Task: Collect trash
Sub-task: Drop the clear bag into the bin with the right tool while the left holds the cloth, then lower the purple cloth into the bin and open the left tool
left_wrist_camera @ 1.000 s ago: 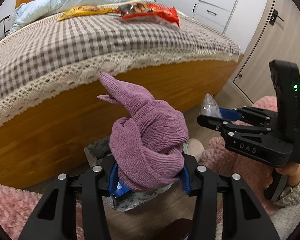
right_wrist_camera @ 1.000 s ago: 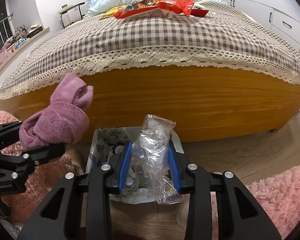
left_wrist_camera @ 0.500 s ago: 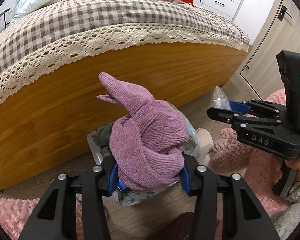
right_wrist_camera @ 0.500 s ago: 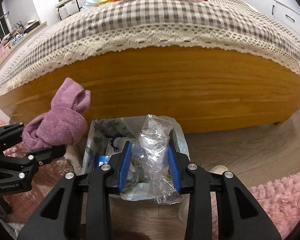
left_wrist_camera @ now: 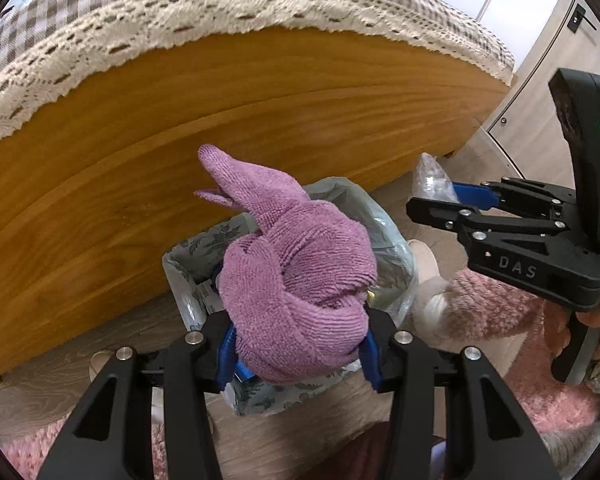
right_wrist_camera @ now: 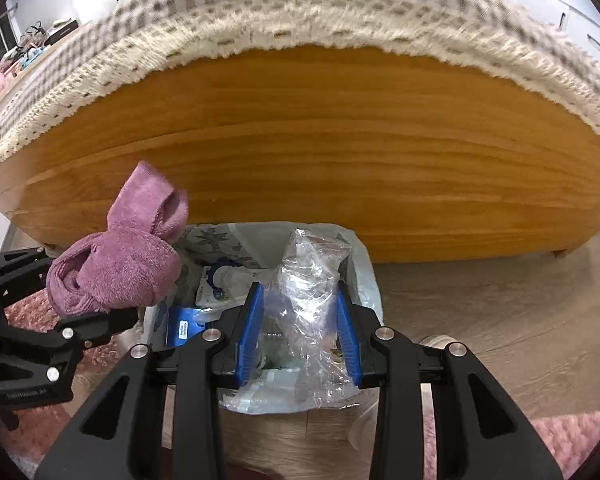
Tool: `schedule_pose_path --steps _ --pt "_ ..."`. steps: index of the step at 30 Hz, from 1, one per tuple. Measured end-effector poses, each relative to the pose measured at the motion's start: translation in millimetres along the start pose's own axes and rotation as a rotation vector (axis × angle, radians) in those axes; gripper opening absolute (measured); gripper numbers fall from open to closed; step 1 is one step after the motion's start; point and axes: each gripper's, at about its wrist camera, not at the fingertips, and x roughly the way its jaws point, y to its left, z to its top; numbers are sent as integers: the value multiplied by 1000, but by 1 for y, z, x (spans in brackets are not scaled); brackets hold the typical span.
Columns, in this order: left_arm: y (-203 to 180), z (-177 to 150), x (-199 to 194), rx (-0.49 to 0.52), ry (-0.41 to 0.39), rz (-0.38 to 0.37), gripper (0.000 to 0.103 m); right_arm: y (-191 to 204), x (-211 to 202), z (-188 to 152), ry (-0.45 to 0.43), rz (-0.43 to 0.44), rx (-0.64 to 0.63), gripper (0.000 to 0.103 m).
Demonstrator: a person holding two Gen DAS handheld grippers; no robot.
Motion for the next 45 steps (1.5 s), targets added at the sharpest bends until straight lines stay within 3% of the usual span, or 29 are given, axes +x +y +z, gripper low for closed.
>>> schedule_pose_path --steps 15,17,18,19,22,25,35,45 --pt "9 -9 15 -46 11 0 46 0 59 8 128 -29 60 38" --pt "8 -9 13 -41 7 8 46 -2 60 10 129 -30 70 50" --pt "9 -10 12 -43 6 6 46 -4 60 10 128 -22 82 66" --pt "9 -10 11 -45 5 5 46 -4 61 12 124 -19 88 70" --pt "11 -11 10 -48 -1 7 46 -4 57 11 110 -33 87 72" --pt "10 -13 8 -47 -5 11 46 -8 58 7 112 -39 96 83" --pt "3 -15 7 -11 -6 25 46 -19 59 3 160 -63 152 90" --pt "-18 -18 18 128 26 87 46 -28 37 5 132 -57 206 90"
